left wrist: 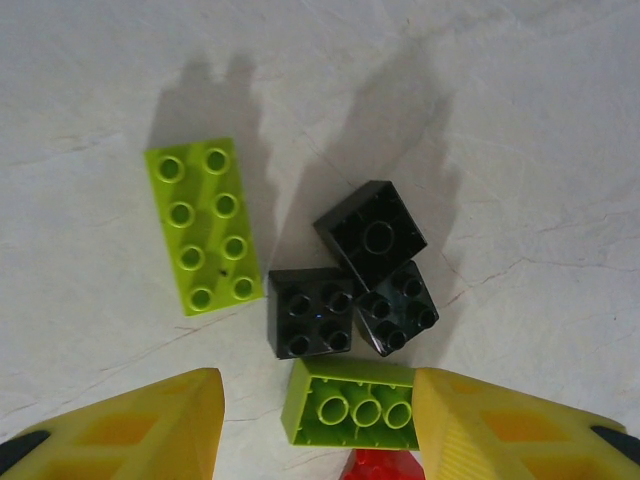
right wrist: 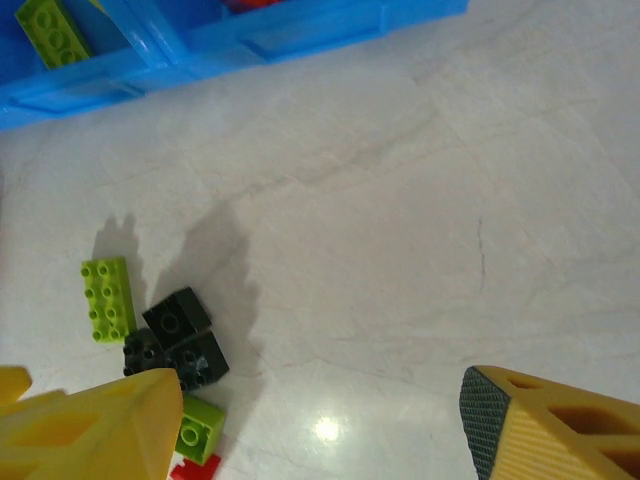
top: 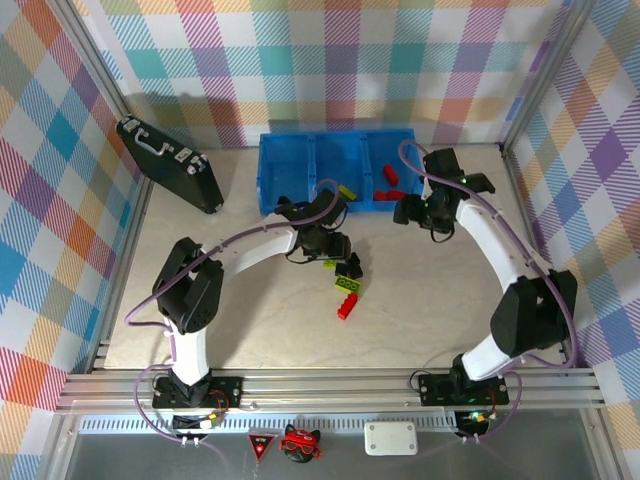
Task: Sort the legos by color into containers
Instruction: Pick up the lego from the center of the table.
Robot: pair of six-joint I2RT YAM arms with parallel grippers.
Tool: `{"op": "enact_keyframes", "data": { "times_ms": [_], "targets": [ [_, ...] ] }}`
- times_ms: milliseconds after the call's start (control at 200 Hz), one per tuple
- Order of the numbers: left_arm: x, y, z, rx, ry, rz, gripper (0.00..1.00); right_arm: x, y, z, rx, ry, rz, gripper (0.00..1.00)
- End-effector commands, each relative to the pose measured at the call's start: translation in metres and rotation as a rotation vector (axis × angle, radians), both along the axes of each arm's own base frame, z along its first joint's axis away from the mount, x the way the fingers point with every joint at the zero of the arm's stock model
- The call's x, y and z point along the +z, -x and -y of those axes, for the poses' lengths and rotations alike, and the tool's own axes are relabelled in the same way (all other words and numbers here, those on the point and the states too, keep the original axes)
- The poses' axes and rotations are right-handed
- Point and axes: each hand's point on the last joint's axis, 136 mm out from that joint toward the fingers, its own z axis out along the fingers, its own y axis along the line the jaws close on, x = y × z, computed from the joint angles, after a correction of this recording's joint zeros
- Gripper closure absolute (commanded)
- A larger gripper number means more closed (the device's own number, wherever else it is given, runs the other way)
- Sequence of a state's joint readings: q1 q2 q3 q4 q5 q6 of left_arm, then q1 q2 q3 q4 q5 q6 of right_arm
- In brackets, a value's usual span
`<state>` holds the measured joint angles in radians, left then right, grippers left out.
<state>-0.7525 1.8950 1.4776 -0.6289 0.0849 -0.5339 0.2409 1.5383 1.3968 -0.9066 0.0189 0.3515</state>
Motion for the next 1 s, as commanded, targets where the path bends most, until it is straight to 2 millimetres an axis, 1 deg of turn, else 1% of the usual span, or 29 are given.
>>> {"op": "enact_keyframes", "data": {
  "times_ms": [0, 165, 335, 445, 765, 995],
  "targets": [
    [-0.012, 0.006, 0.001, -0.017, -0.051, -0.03, 0.48, 0.006, 0.012, 0.014, -0.033, 0.026, 0.019, 0.25],
    [-0.027, 0.009, 0.01, -0.047, -0.092, -0.049, 0.49, 0.01, 0.023, 0.025, -0.044, 0.044, 0.03, 0.26],
    [-0.038, 0.015, 0.014, -0.067, -0.109, -0.076, 0.52, 0.011, 0.027, 0.026, -0.04, 0.044, 0.028, 0.26],
    [-0.041, 0.015, 0.016, -0.072, -0.112, -0.082, 0.54, 0.011, 0.027, 0.026, -0.038, 0.041, 0.026, 0.27],
    [-0.051, 0.016, 0.023, -0.08, -0.119, -0.108, 0.53, 0.015, 0.028, 0.025, -0.037, 0.033, 0.033, 0.27],
    [-0.059, 0.019, 0.018, -0.079, -0.161, -0.122, 0.53, 0.014, 0.028, 0.026, -0.036, 0.037, 0.037, 0.27]
  ]
}}
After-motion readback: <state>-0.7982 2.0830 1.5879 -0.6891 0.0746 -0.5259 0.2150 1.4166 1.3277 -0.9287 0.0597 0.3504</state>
